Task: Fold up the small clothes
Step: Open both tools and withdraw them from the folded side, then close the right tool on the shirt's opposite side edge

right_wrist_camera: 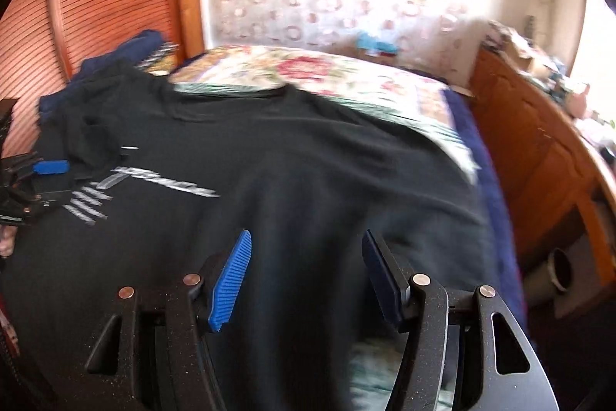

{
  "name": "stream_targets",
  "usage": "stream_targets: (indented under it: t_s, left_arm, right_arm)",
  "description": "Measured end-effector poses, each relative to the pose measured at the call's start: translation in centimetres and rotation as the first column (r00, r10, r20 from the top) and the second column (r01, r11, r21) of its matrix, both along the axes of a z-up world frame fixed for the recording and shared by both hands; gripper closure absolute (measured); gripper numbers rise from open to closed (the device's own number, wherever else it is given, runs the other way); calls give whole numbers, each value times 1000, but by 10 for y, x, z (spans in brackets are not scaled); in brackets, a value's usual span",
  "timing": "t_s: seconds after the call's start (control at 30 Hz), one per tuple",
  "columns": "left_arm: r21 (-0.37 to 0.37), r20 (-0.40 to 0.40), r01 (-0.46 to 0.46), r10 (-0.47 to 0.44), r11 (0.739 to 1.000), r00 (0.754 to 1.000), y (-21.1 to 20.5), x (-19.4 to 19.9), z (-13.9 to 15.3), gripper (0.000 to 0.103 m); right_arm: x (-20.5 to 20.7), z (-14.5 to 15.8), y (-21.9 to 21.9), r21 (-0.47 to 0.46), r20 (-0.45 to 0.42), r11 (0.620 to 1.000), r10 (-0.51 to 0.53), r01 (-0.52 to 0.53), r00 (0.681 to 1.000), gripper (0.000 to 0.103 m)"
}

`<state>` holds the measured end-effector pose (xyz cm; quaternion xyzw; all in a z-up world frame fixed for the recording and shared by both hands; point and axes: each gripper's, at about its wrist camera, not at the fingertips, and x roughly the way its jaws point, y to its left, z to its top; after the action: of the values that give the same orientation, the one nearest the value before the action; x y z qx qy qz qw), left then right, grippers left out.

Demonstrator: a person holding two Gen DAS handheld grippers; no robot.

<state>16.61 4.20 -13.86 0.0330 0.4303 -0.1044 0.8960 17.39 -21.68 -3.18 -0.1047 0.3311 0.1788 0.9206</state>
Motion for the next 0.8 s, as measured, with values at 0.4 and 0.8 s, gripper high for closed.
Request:
stream_targets:
  t_s: [0.4,0.8]
  left_arm:
    - [27,-21,29,-28,999,999,-8,5,-3,8]
    - [37,-31,53,-52,998,998,-12,5,-6,0]
  right_arm:
    - [6,-19,-96,110,-150,966,-216,233,965,41]
    - [31,-13,-112,202,-225,959,-155,201,962,66]
